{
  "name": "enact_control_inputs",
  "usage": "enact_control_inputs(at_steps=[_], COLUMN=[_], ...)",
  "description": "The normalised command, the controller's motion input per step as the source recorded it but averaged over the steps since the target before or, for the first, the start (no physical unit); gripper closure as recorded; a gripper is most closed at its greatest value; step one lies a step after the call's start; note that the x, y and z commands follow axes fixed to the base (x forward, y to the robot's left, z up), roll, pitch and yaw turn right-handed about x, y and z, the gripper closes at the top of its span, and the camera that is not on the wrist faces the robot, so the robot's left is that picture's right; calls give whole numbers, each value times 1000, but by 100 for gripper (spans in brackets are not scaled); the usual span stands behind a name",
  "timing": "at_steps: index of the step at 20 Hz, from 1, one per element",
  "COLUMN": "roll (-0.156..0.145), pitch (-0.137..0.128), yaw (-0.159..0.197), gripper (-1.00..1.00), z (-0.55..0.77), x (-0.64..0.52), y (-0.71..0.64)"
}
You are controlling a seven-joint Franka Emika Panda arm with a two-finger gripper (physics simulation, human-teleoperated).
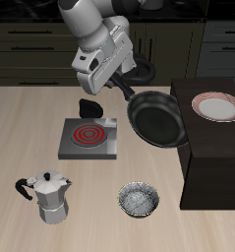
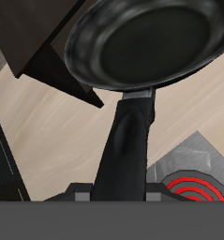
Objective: Place the frypan on the top layer of the shelf and place the moka pot on the stove
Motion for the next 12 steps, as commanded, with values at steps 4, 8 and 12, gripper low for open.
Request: enact_control_inputs(at_steps=[4,8,12], roll=[2,10,30], pitch=[-2,-8,7], yaw=[35,54,12], gripper=[100,100,100], z=[109,35,29], x=[269,243,182], y=[81,112,369])
